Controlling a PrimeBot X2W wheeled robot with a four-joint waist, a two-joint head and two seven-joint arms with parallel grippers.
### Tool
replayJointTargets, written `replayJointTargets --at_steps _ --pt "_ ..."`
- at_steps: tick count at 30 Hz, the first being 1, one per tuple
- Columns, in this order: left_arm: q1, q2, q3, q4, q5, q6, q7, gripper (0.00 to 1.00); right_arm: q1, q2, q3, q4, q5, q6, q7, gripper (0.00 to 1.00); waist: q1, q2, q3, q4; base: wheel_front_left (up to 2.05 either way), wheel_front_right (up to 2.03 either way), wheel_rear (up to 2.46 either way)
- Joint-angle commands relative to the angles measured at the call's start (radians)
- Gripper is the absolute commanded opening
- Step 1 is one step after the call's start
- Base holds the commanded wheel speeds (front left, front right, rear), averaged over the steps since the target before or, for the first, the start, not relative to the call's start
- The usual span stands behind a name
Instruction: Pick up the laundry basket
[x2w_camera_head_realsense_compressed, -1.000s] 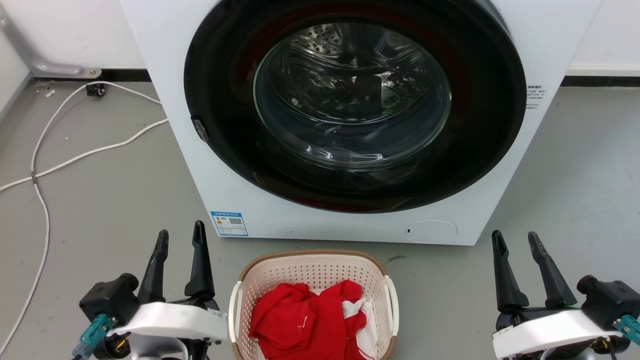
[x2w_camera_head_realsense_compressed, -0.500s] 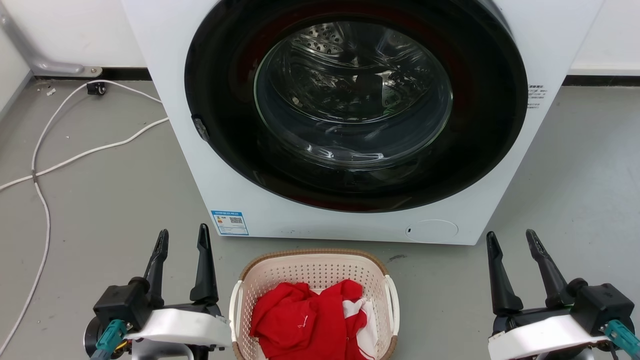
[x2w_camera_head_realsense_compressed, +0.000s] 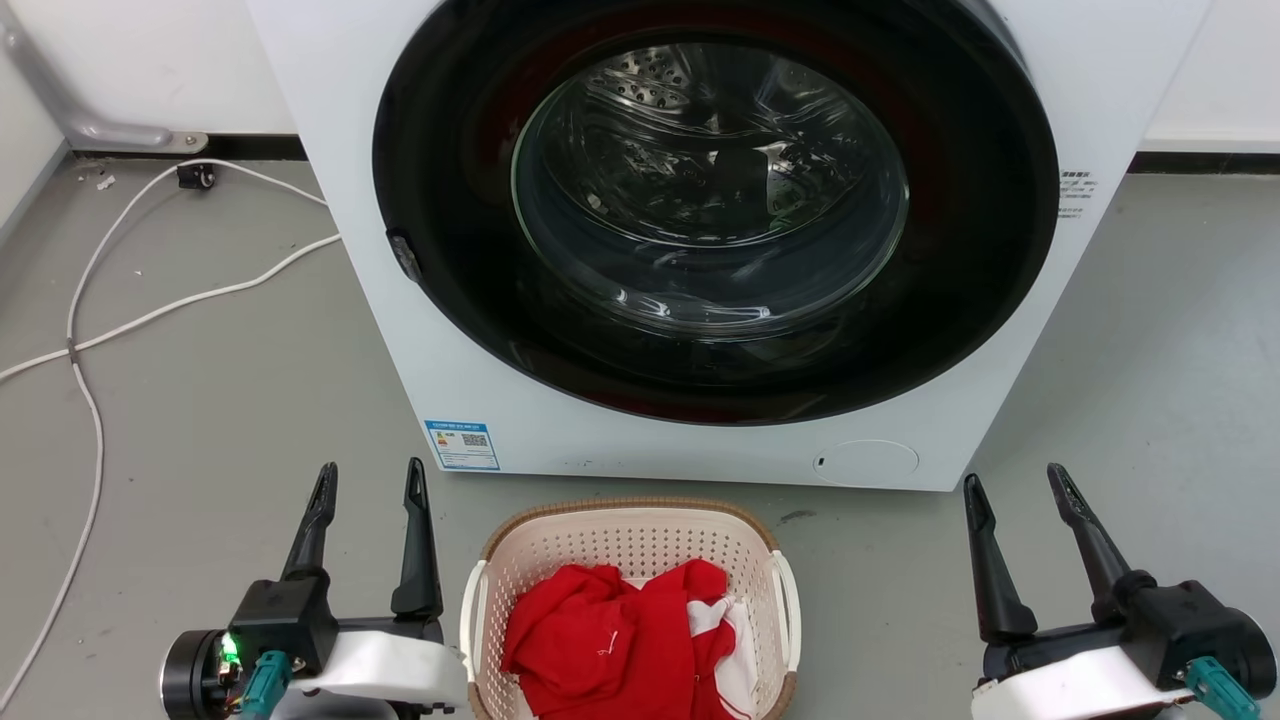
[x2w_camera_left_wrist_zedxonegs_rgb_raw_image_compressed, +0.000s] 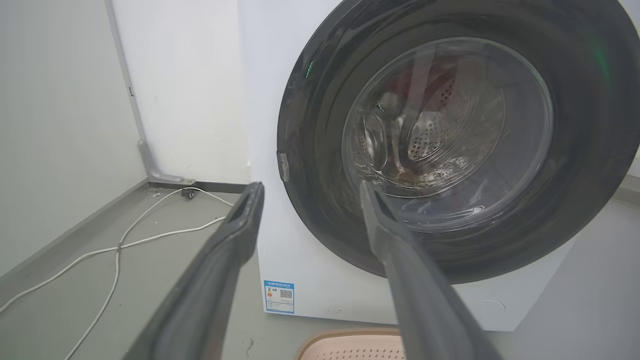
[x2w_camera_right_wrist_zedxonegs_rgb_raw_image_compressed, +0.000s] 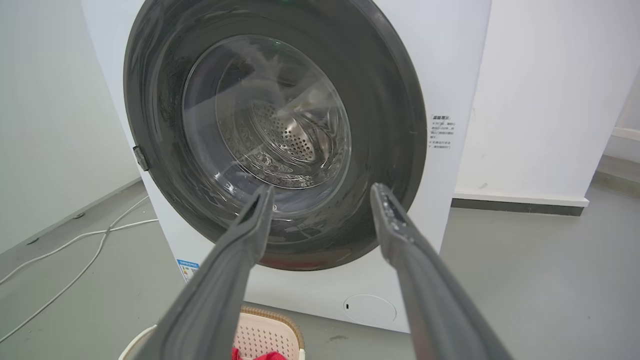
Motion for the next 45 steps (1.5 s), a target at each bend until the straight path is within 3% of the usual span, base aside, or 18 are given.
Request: replayJointTargets --at_steps 1,12,45 --pt "0.006 0.002 -0.003 -0.006 0.026 0.006 -0.008 1.00 0.013 -0.005 0.003 -0.012 -0.022 0.000 -0.009 1.00 0.0000 -0.0001 0.000 0.002 0.00 0.00 0.00" --pt "0.008 0.002 -0.008 0.001 0.113 0.026 -0.028 1.00 0.020 -0.005 0.010 -0.023 -0.098 0.000 -0.029 1.00 0.0000 -0.0001 -0.001 0.006 0.00 0.00 0.00" --pt "-0.001 0.002 0.003 0.059 0.085 0.043 -0.025 1.00 0.031 -0.005 -0.001 -0.010 -0.074 0.000 -0.027 1.00 0.0000 -0.0001 -0.012 0.003 0.00 0.00 0.00"
